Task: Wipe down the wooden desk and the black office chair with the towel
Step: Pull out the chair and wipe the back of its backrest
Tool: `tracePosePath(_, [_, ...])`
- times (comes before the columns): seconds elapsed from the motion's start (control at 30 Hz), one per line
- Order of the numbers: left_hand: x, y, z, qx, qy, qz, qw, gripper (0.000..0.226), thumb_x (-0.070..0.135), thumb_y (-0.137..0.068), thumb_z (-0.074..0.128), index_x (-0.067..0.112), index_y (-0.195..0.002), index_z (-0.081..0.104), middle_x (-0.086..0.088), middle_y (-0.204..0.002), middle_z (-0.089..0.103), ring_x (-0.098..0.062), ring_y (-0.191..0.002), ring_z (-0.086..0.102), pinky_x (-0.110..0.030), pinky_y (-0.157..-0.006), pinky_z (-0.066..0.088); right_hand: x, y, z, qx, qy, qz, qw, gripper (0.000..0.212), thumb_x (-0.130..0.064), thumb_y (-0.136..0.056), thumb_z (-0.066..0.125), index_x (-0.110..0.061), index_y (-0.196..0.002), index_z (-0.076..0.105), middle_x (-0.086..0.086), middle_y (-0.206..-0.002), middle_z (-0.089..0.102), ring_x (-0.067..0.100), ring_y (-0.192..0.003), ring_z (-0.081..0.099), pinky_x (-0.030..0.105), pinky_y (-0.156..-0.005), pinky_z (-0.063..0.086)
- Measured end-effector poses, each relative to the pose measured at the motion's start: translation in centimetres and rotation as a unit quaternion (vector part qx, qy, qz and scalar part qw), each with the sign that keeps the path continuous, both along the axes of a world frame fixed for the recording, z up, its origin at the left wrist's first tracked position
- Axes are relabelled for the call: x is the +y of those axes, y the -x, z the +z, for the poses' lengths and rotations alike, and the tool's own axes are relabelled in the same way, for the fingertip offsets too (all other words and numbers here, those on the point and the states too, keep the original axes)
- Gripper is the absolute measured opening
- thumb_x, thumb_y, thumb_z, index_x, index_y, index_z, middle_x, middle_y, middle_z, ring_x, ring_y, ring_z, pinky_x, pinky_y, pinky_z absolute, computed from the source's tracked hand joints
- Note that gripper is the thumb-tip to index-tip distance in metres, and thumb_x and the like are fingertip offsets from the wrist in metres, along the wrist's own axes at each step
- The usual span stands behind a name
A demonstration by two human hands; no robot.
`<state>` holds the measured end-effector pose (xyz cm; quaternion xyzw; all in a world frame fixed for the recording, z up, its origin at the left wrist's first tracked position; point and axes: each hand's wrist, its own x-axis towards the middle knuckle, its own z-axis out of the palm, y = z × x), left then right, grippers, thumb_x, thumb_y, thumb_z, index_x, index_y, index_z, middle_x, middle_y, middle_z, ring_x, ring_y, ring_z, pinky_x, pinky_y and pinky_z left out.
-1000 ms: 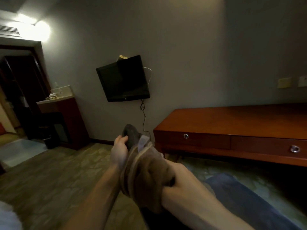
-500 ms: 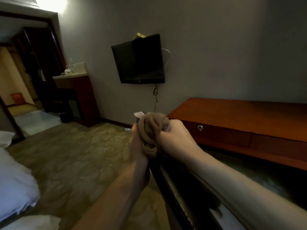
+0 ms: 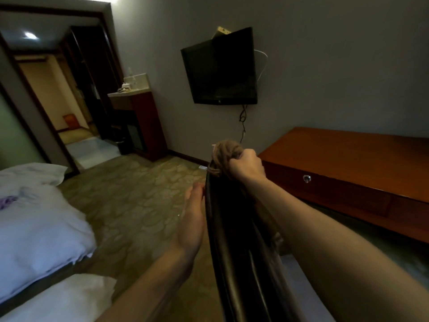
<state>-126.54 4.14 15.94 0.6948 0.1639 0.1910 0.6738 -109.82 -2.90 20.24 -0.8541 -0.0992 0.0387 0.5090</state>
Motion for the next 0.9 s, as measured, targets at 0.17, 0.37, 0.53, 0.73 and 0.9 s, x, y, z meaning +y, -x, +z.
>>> tracePosePath(0.17, [2.2,-4.0,3.6,0.072,0.108,0.054,0.99,0.066,0.056,-0.107,0.027,0.013,-0.155,0.039,-0.005,-0.16,0.042,-0.018,-0.147,0.039,-0.045,-0.126,0.019,-1.7,-3.2,4.2,-0.065,-0.138,-0.14,0.978,0.019,-0.026,-0.094,0.057,-0.023,-0.111,0.065,0.004,-0.095,0.064,0.034,-0.096,0.061,0.037,-0.078,0.043])
tracePosePath(0.37, [0.3,-7.5,3.6,0.057,0.167,0.039,0.984,0.048,0.042,-0.108,0.038,0.014,-0.097,0.075,-0.009,-0.103,0.072,-0.019,-0.09,0.071,-0.029,-0.081,0.055,1.0,-4.9,2.4,-0.04,-0.023,0.121,0.992,0.024,-0.032,-0.091,0.053,-0.017,-0.104,0.065,0.007,-0.108,0.065,0.032,-0.107,0.061,0.042,-0.095,0.051])
tracePosePath(0.53, [1.1,-8.2,3.3,0.069,0.037,0.089,0.993,0.031,0.011,-0.107,0.045,-0.003,-0.131,0.059,-0.014,-0.113,0.066,-0.017,-0.092,0.061,-0.01,-0.066,0.048,3.2,-5.3,-0.3,-0.052,0.056,0.246,0.966,0.033,-0.024,-0.104,0.039,-0.013,-0.126,0.06,0.01,-0.131,0.057,0.023,-0.105,0.05,0.028,-0.089,0.035])
tracePosePath(0.73, [1.1,-9.0,3.5,0.142,-0.046,0.093,0.984,0.037,0.002,-0.105,0.042,-0.008,-0.139,0.052,-0.022,-0.141,0.056,-0.035,-0.129,0.052,-0.018,-0.065,0.032,0.6,-2.6,-1.0,-0.091,0.07,0.184,0.976,0.034,-0.022,-0.096,0.043,-0.008,-0.119,0.064,0.018,-0.131,0.062,0.035,-0.12,0.057,0.044,-0.106,0.044])
tracePosePath(0.9, [0.5,-7.9,4.2,0.112,-0.076,0.105,0.985,0.039,0.004,-0.105,0.04,-0.011,-0.139,0.051,-0.023,-0.145,0.054,-0.035,-0.134,0.051,-0.025,-0.081,0.04,-3.5,3.8,-0.4,-0.117,0.041,0.176,0.977,0.031,-0.024,-0.095,0.048,-0.008,-0.111,0.069,0.015,-0.121,0.067,0.034,-0.113,0.061,0.049,-0.098,0.05])
